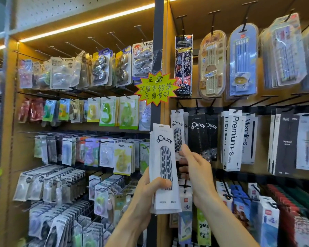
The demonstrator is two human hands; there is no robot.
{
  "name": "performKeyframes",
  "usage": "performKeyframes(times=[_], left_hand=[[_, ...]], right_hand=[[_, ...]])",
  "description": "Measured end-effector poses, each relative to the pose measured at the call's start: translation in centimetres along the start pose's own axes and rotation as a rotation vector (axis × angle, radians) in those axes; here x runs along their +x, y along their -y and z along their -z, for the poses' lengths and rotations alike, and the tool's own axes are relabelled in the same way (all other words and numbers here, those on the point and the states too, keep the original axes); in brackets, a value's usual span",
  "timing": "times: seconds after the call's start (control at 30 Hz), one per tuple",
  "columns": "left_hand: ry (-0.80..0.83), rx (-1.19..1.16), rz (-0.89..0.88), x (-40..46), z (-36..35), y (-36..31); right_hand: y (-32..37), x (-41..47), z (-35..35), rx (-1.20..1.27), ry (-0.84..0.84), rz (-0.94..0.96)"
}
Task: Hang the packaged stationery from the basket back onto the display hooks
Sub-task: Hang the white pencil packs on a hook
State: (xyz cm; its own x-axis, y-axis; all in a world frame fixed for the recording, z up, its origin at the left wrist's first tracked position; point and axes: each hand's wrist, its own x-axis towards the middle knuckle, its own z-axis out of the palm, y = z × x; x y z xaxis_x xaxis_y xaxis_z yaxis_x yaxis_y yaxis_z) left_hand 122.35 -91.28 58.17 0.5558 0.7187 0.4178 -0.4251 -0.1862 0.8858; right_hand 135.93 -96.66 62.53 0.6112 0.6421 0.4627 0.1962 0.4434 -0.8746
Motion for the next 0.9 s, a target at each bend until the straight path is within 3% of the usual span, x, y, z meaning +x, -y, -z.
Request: performKeyframes(times=[0.1,0.43,0.63,0.9], left_hand=[[0.008,0.007,0.0,0.4,-0.3,0.2],[-0.045,-0.037,0.002,0.6,-0.8,-0.4],[-0.099,0.004,-0.013,0.6,-0.2,-1.0],[-0.105,-0.006,-0.007,0.8,0.3,-1.2]], right_hand=[[0.8,-2.9,0.7,0.019,0.156,-0.003],[0.9,-1.8,2.3,0.15,0.181,-0.069],[2.3,2.8,1.8,0.101,0.041,0.025],[2.6,8.0,-0.8,-0.043,-0.007,0.12]])
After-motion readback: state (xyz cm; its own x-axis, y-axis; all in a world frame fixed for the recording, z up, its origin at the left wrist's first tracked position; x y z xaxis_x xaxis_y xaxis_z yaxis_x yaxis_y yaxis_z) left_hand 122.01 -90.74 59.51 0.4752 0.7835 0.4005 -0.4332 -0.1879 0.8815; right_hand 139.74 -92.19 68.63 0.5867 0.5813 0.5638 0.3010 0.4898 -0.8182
